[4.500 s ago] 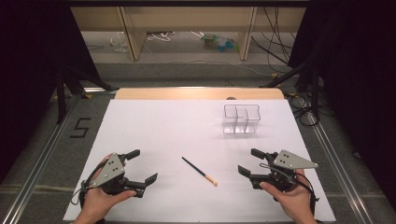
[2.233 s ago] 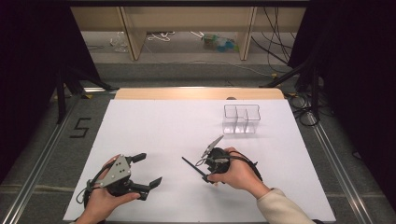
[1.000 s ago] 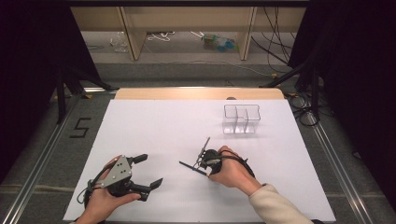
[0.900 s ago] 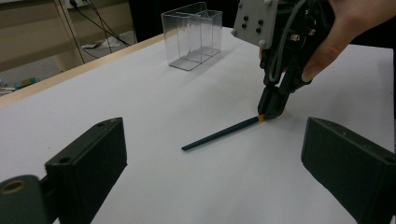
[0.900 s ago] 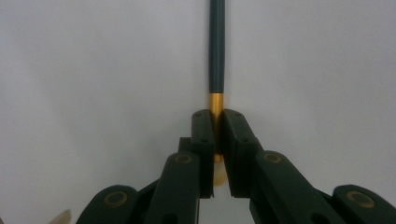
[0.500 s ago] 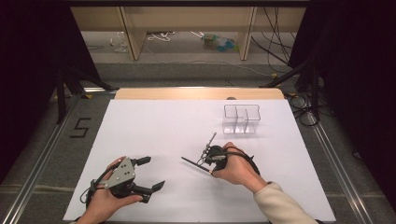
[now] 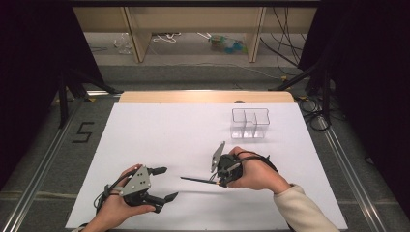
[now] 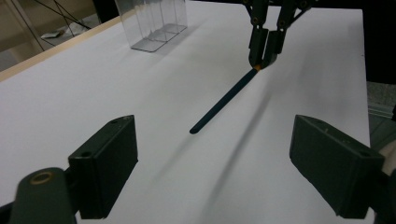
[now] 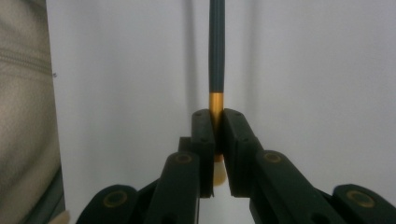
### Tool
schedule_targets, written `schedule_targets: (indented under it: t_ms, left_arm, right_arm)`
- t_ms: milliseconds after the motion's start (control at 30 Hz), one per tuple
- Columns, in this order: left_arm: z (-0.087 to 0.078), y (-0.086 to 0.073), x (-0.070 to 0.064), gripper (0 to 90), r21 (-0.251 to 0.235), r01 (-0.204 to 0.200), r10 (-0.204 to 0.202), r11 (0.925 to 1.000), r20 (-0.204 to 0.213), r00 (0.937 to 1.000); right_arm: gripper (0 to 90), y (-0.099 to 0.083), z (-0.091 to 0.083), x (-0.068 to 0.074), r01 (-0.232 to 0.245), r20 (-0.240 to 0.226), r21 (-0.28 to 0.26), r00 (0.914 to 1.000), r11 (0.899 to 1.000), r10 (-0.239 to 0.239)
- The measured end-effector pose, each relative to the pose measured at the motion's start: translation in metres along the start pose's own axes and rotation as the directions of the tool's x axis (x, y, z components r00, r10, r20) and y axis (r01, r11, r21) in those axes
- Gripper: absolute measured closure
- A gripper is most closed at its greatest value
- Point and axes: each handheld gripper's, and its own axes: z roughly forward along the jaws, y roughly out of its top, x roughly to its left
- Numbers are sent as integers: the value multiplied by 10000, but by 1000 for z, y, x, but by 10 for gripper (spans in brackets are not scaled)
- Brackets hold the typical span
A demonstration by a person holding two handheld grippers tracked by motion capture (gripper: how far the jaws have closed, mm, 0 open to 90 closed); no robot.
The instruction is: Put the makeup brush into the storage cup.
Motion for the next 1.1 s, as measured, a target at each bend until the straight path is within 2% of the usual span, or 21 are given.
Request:
schedule_targets:
  t_ms: [33,67,133,233,333,433,467,567,600,633,733,933,1000,1033,1067,1100]
  left_arm:
    - [0,0,0,157,0,0,0,10000,0,10000]
    - [2,0,-1,159,23,-6,5,10000,187,9998]
    - [7,1,-4,177,249,-284,271,9993,486,9985]
    - [12,2,-6,196,328,-466,441,9984,713,9965]
    - [20,4,-7,250,364,-804,767,9961,944,9926]
    - [25,5,-7,274,358,-871,825,9956,1125,9902]
    - [29,6,-8,281,443,-1015,952,9938,1273,9873]
    - [33,6,-9,291,574,-1179,1087,9914,1439,9836]
    - [36,7,-10,301,638,-1270,1155,9899,1593,9805]
    - [36,7,-10,314,638,-1270,1155,9899,1593,9805]
    - [42,9,-14,321,770,-1539,1373,9851,1875,9726]
    - [51,11,-17,379,1029,-2035,1780,9736,2148,9603]
    - [55,12,-17,402,1019,-2060,1794,9732,2231,9581]
    - [56,13,-17,425,1068,-2146,1860,9709,2291,9555]
    - [58,13,-18,439,1066,-2159,1866,9706,2338,9542]
    - [59,13,-18,447,1097,-2212,1907,9690,2364,9528]
  right_arm:
    - [842,0,0,0,0,0,0,10000,10000,0]
    - [842,-1,-4,1,118,-1,1,9999,9999,-118]
    - [842,-1,-7,1,238,5,80,9997,9997,-238]
    - [842,-1,-10,2,337,93,152,9994,9993,-338]
    - [842,-2,-13,3,878,88,144,9961,9960,-879]
    - [842,-2,-13,4,1134,12,302,9935,9931,-1135]
    - [842,-2,-13,4,1264,-14,315,9920,9915,-1264]
    - [842,-1,-12,5,1508,-41,347,9886,9880,-1507]
    - [842,0,-13,7,1413,-89,492,9900,9887,-1411]
    - [842,0,-13,7,1413,-89,492,9900,9887,-1411]
    - [842,1,-13,9,1416,-265,451,9897,9889,-1405]
    - [842,4,-12,12,1635,-312,448,9863,9855,-1622]
    - [842,5,-11,13,1855,-316,456,9824,9816,-1842]
    - [842,5,-13,16,1458,-350,779,9890,9862,-1435]
    - [842,6,-13,17,1424,-356,788,9895,9867,-1400]
    - [842,7,-11,15,1859,-384,470,9821,9814,-1842]
